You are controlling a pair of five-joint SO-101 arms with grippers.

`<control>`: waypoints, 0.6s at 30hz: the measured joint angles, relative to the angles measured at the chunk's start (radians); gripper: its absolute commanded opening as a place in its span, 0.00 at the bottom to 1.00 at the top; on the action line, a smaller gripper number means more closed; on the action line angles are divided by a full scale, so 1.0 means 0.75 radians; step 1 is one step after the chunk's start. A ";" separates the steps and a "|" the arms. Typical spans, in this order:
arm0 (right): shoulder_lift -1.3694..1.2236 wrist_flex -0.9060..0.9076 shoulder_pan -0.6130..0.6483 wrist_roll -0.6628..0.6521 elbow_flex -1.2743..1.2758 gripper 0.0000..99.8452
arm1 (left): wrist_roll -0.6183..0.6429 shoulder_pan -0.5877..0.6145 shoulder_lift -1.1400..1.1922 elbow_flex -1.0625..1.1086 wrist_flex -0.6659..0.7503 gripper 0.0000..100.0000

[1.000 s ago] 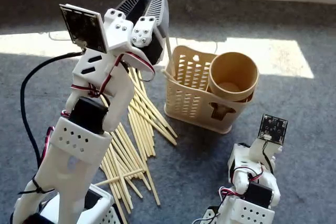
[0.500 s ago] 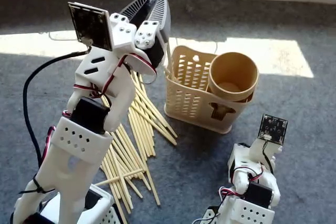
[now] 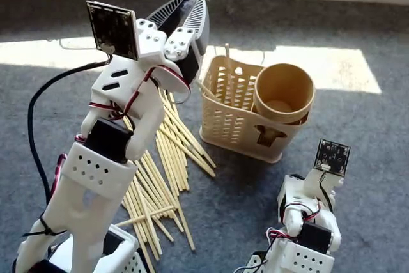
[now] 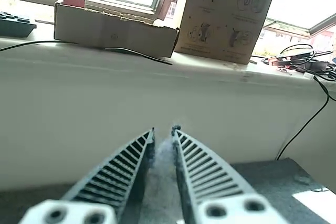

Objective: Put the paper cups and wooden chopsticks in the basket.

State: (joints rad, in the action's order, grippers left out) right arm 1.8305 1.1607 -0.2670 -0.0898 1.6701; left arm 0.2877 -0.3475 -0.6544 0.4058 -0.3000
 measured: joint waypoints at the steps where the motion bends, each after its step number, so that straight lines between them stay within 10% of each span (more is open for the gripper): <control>1: 0.000 0.000 0.000 0.000 0.000 0.02 | 0.000 0.000 0.000 0.000 0.000 0.07; 18: 0.000 -0.004 0.000 0.000 0.000 0.02 | -0.172 0.088 -0.135 0.108 -0.131 0.01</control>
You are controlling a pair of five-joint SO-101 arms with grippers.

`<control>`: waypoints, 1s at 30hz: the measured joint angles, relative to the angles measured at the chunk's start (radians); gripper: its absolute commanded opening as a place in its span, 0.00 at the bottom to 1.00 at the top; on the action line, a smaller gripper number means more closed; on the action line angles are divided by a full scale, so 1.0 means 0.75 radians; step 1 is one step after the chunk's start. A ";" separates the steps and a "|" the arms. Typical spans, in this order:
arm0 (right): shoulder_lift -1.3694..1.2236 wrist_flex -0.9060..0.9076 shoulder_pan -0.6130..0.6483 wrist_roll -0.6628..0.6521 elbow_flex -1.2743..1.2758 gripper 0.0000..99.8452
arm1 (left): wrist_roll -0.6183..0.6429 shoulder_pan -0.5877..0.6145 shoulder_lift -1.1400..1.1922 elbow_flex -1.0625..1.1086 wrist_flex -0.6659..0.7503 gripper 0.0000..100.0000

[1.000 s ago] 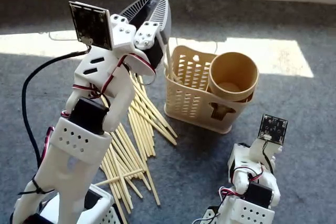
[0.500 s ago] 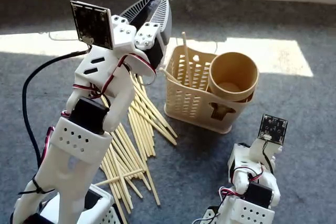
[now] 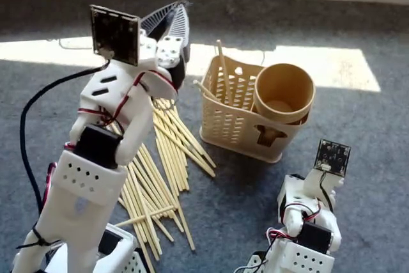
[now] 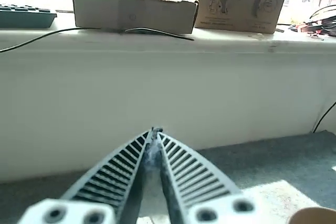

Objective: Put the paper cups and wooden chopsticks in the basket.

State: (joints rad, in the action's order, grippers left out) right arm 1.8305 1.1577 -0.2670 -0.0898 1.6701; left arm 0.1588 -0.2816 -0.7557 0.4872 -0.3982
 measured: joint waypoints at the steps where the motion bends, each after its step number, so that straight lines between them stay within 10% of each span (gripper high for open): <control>1: 0.000 0.000 0.000 0.000 0.000 0.02 | 0.004 0.012 -0.047 0.035 -0.004 0.01; 30: 0.000 0.000 0.000 0.000 0.000 0.02 | -0.008 0.323 -1.152 1.015 -0.008 0.01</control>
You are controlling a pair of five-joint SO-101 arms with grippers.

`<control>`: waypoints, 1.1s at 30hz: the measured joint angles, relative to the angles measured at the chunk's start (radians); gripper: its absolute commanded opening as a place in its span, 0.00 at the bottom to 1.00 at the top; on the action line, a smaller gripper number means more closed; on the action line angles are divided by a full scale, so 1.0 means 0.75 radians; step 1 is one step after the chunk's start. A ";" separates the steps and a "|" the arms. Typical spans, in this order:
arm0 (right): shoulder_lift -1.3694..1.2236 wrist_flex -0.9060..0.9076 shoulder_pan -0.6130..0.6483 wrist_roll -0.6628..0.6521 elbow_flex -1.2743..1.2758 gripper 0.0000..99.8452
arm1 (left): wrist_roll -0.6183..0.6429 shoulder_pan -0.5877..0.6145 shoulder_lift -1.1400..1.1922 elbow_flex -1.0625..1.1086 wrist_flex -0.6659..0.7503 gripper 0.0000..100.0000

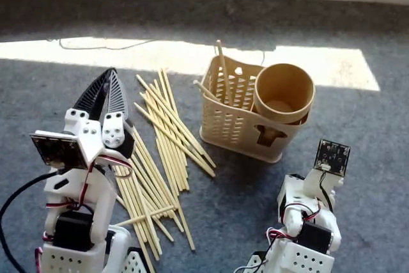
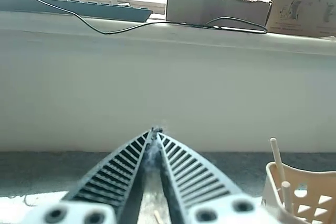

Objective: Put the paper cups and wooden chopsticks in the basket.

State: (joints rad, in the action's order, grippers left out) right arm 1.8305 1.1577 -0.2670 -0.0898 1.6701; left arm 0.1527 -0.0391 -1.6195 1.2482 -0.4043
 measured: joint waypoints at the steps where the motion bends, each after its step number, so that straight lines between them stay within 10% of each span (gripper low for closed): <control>1: 0.000 0.000 0.000 0.000 0.000 0.02 | 0.002 0.012 -0.023 0.018 0.000 0.01; 33: 0.000 0.000 0.000 0.000 0.000 0.02 | -0.221 0.618 -0.252 0.446 -0.409 0.01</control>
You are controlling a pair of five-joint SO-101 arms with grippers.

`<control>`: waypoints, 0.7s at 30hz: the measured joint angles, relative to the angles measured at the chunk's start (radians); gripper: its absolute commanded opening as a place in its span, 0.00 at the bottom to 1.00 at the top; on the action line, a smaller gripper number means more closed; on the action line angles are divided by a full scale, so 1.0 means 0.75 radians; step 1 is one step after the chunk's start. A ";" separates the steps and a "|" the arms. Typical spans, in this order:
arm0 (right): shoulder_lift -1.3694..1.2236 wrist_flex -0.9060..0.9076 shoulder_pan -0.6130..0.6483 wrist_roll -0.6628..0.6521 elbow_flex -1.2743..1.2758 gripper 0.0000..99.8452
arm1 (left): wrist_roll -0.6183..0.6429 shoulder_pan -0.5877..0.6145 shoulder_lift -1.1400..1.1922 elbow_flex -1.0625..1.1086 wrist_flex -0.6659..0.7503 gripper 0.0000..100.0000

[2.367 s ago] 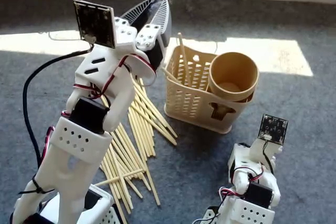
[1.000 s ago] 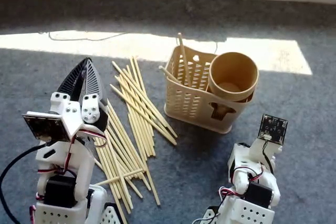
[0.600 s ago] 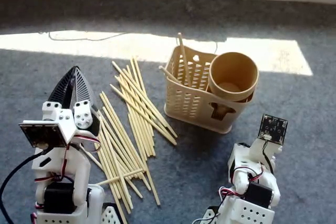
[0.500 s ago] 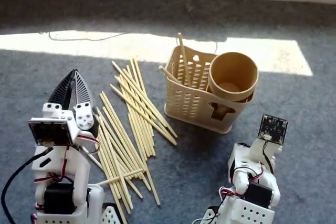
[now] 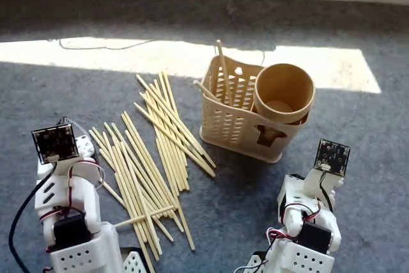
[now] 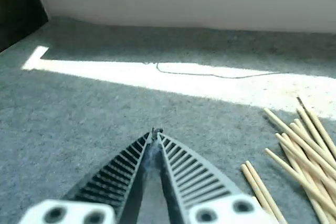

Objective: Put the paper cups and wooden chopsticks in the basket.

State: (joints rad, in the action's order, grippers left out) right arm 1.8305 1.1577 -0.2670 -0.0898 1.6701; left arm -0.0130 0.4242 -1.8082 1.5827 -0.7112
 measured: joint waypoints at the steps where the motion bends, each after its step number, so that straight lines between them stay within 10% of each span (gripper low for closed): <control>1: 0.000 0.000 0.000 0.000 0.000 0.02 | -0.002 0.025 0.000 0.020 0.000 0.01; 21: 0.000 0.000 0.000 0.000 0.000 0.02 | -0.010 0.188 0.000 0.125 -0.293 0.01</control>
State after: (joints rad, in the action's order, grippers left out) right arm 1.8305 1.1577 -0.2670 -0.0898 1.6701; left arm -0.0207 0.5654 -1.8082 1.6763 -0.9306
